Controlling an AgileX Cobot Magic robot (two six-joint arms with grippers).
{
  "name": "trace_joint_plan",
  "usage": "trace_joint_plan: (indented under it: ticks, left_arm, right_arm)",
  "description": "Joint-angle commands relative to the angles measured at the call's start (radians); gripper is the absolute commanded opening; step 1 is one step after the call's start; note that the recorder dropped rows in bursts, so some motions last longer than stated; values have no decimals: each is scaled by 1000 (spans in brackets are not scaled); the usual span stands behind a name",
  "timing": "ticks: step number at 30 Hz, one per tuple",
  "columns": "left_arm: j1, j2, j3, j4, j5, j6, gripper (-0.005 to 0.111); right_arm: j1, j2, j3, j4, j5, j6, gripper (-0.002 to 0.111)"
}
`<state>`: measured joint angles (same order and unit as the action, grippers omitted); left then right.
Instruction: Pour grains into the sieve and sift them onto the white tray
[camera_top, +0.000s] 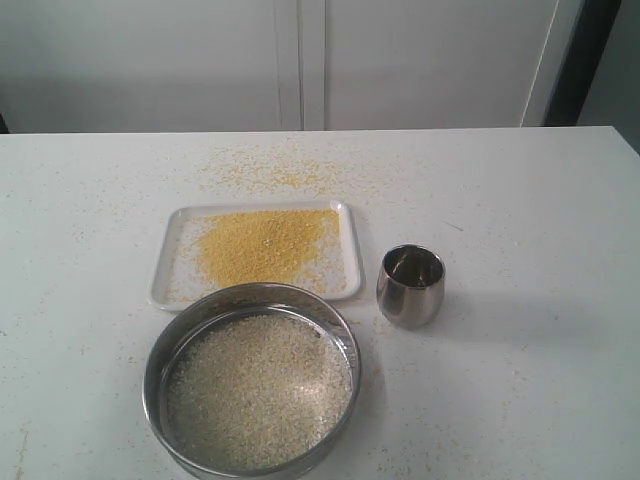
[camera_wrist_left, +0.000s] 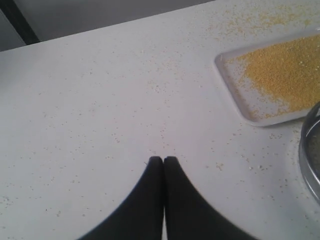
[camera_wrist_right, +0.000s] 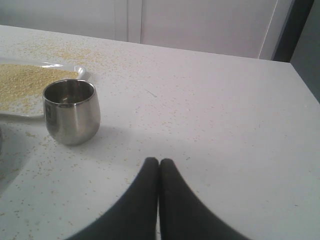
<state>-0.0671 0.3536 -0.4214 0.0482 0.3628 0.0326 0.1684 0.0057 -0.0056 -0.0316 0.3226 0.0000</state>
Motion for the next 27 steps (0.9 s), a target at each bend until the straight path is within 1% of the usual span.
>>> trace_joint_plan:
  ticks: [1,6,10,12,18,20,24,27]
  left_arm:
    - [22,-83,61,-41,-30,2,0]
    - [27,-178,157,-92,-81,2,0]
    - [27,-254,260,-132,-168,-7,0]
    - [27,-280,303,-140,-191,-7,0]
    - [27,-354,415,-152,-221,-7,0]
    - [27,-354,421,-155,-223,-7,0]
    - [47,-354,421,-163,-201,-7,0]
    - [47,-354,421,-163,-201,9,0]
  right_arm:
    - [-8,-6,6,1,-7,0,0]
    - [-8,-6,6,1,-7,0,0]
    - [-8,-6,6,3,-7,0,0]
    - [-8,-6,6,3,-7,0,0]
    - [-8,-6,6,3,-7,0,0]
    - [-8,-6,6,3,-7,0,0]
    - [-8,-6,6,3,-7,0,0]
    - [-8,-6,6,3,-7,0,0]
